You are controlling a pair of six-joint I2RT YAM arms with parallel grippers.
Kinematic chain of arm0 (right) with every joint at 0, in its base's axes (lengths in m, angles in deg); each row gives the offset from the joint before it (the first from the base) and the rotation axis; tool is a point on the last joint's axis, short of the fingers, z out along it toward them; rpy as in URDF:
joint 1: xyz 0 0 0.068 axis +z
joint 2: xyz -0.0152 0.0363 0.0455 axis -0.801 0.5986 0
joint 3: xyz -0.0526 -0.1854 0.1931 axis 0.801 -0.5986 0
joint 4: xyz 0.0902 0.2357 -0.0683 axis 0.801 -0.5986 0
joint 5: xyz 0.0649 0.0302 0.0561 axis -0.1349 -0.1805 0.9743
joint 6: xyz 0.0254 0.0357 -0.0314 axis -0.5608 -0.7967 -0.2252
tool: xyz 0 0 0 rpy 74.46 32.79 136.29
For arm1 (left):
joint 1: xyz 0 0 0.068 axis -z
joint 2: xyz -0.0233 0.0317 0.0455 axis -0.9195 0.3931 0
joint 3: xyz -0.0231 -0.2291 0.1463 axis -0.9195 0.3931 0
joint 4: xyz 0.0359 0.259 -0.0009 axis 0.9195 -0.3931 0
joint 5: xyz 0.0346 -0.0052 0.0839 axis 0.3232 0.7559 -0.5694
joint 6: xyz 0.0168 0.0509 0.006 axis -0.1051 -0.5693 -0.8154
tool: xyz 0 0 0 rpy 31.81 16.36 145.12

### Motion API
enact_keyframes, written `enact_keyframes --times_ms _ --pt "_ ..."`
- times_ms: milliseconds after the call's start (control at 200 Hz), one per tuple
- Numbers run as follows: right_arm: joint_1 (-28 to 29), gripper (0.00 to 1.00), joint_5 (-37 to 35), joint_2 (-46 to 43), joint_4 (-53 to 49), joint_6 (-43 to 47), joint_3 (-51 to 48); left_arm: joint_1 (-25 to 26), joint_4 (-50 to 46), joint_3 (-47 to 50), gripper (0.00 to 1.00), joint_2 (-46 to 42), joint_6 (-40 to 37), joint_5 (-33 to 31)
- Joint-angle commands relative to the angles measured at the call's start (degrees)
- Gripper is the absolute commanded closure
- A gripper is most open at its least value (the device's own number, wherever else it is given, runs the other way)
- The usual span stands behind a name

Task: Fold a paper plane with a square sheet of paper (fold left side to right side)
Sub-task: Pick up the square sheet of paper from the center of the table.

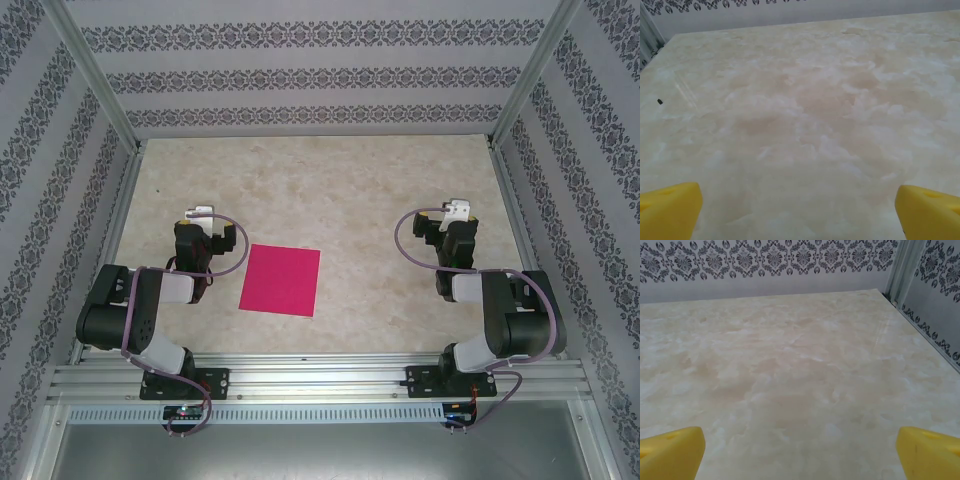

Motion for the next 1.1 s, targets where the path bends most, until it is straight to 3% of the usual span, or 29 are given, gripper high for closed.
enact_keyframes --times_ms 0,610,719,814,904,1094 --pt "-0.73 0.02 1.43 0.39 2.18 0.60 1.24 -0.88 3.15 -1.12 0.00 0.70 -1.46 1.42" --pt "-1.61 0.02 3.03 0.30 2.31 0.05 1.17 -1.15 1.34 -1.64 0.00 -0.57 -0.93 0.80" --pt "-1.61 0.02 -0.52 -3.04 -2.90 -1.24 2.63 -1.15 -13.93 -6.36 0.00 -8.75 0.87 -2.42" --pt "-1.55 0.02 -1.03 -8.90 -19.69 -3.43 7.98 -1.15 -33.70 -14.01 0.00 -15.44 7.88 -2.70" --pt "-0.75 0.02 1.69 -11.88 -30.99 -7.83 13.05 -0.91 -51.09 -22.65 0.00 -16.83 13.62 1.76" --pt "8.56 0.02 5.01 -13.60 -49.06 -14.49 22.66 4.93 -73.19 -31.38 0.00 -16.52 20.10 11.01"
